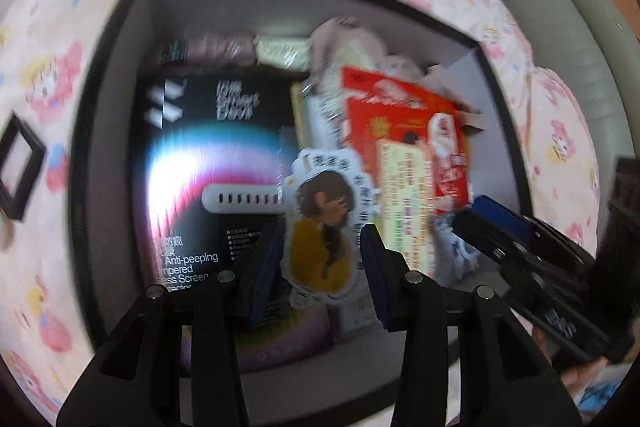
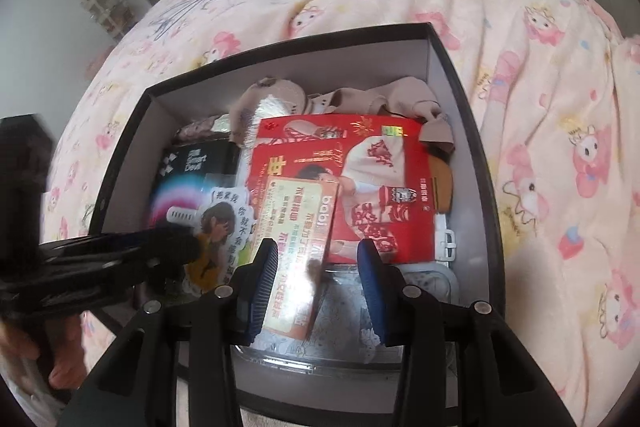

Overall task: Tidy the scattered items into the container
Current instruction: 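Lower the cards into the box and open the left gripper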

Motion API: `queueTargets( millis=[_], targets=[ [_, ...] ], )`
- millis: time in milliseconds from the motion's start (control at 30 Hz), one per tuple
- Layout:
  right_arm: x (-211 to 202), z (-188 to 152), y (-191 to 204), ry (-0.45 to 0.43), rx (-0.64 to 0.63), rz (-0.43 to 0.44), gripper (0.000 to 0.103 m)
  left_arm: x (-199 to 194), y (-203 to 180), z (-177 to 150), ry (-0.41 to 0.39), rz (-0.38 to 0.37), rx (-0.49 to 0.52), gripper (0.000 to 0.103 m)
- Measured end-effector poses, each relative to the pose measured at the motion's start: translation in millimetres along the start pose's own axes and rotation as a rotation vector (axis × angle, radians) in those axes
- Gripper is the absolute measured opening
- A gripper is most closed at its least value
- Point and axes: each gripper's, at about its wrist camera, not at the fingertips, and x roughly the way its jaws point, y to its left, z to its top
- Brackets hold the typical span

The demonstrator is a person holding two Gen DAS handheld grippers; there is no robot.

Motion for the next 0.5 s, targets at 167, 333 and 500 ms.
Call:
queueTargets(
  millis=[167,333,500],
  targets=[
    [7,-1,4,0.026,-0.017,-0.031,0.037,4,-5,4,0.054,-0.158,0.031,0.041],
    [3,-3,1,0.004,-0.008,-0.076,0.037,-3,-3,3,-0.021,-0.133,0.016,0.041],
    [13,-3,1,0.037,-0.034,-0.095,0.037,5,-4,4,0.014,-0.137,0.023,0.037]
  ],
)
